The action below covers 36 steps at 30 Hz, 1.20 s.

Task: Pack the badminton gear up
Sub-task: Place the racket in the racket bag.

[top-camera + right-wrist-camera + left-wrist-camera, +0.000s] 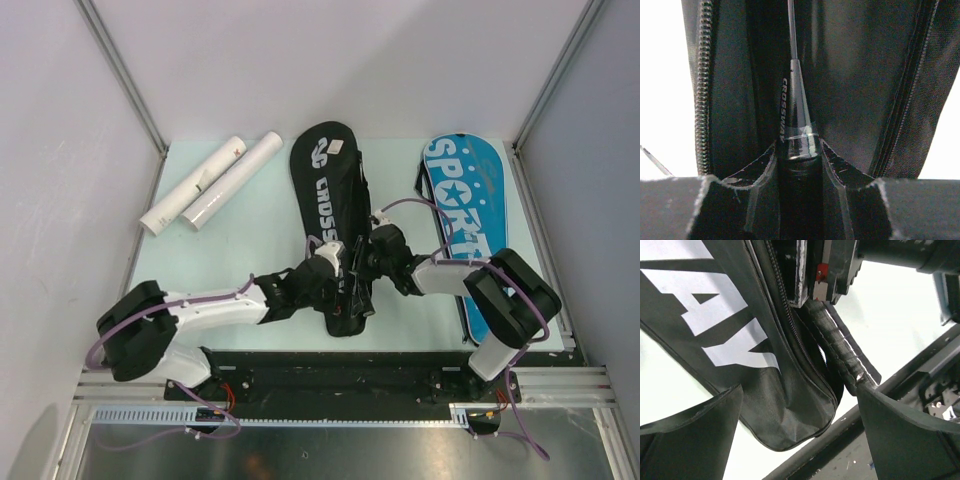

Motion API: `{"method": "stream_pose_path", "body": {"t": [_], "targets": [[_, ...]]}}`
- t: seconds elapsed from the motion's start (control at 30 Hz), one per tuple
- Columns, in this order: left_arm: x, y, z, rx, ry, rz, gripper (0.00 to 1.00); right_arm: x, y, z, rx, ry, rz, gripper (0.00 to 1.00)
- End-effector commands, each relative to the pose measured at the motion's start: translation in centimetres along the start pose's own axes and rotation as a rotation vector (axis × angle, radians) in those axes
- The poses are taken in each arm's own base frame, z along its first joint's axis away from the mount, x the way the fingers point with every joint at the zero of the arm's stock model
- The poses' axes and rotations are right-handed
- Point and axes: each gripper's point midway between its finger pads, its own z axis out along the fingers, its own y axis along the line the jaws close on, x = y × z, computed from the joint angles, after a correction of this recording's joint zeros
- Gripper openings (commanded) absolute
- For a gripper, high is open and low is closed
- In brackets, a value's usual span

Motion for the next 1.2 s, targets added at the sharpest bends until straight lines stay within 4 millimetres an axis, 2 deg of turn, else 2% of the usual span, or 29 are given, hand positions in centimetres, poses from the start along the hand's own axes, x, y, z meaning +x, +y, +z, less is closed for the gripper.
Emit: {"method": "stream_pose_path", "body": {"t": [0.0, 0.03, 0.07, 0.2, 0.27, 0.37, 0.47, 0.5, 0.57, 0.6, 0.67, 0.77, 0.83, 0.87, 0.93, 1.0, 1.03, 1.07, 1.1, 1.13, 1.17], "targets": [[-0.6, -1.1, 0.7, -0.006, -0.002, -0.014, 1.00, -4.8, 0.4, 0.9, 0.046, -0.181, 0.154, 0.18], [-0.9, -2.0, 0.8, 0.031, -0.014, -0.019, 1.00, -4.7, 0.3, 1.0, 0.052, -0.179, 0.154, 0.18], [-0.2, -1.9, 0.9, 0.041, 0.002, -0.026, 1.00, -4.6, 0.3, 0.9, 0.063, -0.185, 0.152, 0.18], [-0.2, -2.4, 1.8, 0.068, 0.006, -0.044, 1.00, -4.1, 1.4, 0.8, 0.057, -0.190, 0.132, 0.24], [-0.4, -3.4, 1.7, 0.114, 0.013, -0.071, 1.00, -4.0, 0.7, 0.5, 0.093, -0.186, 0.138, 0.26], [-0.8, -4.4, 0.9, 0.187, -0.013, -0.030, 1.00, -3.8, 0.9, 0.4, 0.064, -0.156, 0.104, 0.31], [-1.5, -5.6, 0.6, 0.241, -0.025, -0.001, 1.00, -3.1, 1.9, 0.3, 0.010, -0.111, 0.053, 0.44], [-1.9, -5.9, 0.3, 0.246, -0.042, 0.004, 1.00, -2.9, 1.5, 0.2, 0.008, -0.080, 0.067, 0.56], [-2.1, -5.4, -0.1, 0.232, -0.066, 0.021, 1.00, -1.7, 1.4, -0.5, -0.006, -0.005, 0.045, 0.63], [-2.7, -5.4, -0.8, 0.231, -0.093, 0.026, 1.00, -1.4, 1.0, -0.9, 0.006, 0.013, 0.027, 0.73], [-2.8, -4.5, -1.0, 0.186, -0.112, 0.009, 1.00, -0.8, 1.1, -1.9, -0.022, 0.076, 0.028, 0.75], [-2.8, -4.3, -1.3, 0.164, -0.094, -0.023, 1.00, -0.4, 0.9, -3.5, -0.033, 0.128, 0.014, 0.76], [-2.9, -4.1, -1.4, 0.145, -0.106, -0.053, 1.00, -1.3, 1.8, -4.9, -0.075, 0.113, -0.009, 0.78], [-3.0, -4.1, -1.4, 0.141, -0.106, -0.061, 1.00, -1.1, 0.7, -5.7, -0.055, 0.149, 0.020, 0.78], [-2.8, -3.7, -1.3, 0.109, -0.091, -0.084, 1.00, -2.0, 0.6, -7.0, -0.076, 0.145, 0.012, 0.78], [-2.8, -2.5, -1.0, 0.008, -0.077, -0.112, 1.00, -2.6, -0.9, -8.7, -0.068, 0.157, 0.001, 0.77], [-3.7, -2.9, -1.1, -0.020, -0.083, -0.117, 1.00, -2.7, -1.5, -9.2, -0.064, 0.158, -0.008, 0.78], [-2.5, -1.2, -0.7, -0.117, -0.036, -0.112, 1.00, -3.3, -2.6, -9.7, -0.059, 0.148, -0.015, 0.78], [-2.4, -0.6, -0.5, -0.163, -0.030, -0.122, 1.00, -3.6, -3.3, -9.9, -0.055, 0.140, -0.013, 0.79], [-3.5, -0.9, -0.3, -0.184, -0.054, -0.133, 1.00, -3.9, -4.2, -9.7, -0.049, 0.143, 0.001, 0.80], [-2.6, 0.0, 0.6, -0.234, -0.020, -0.129, 1.00, -4.7, -4.1, -9.6, -0.092, 0.133, 0.009, 0.79]]}}
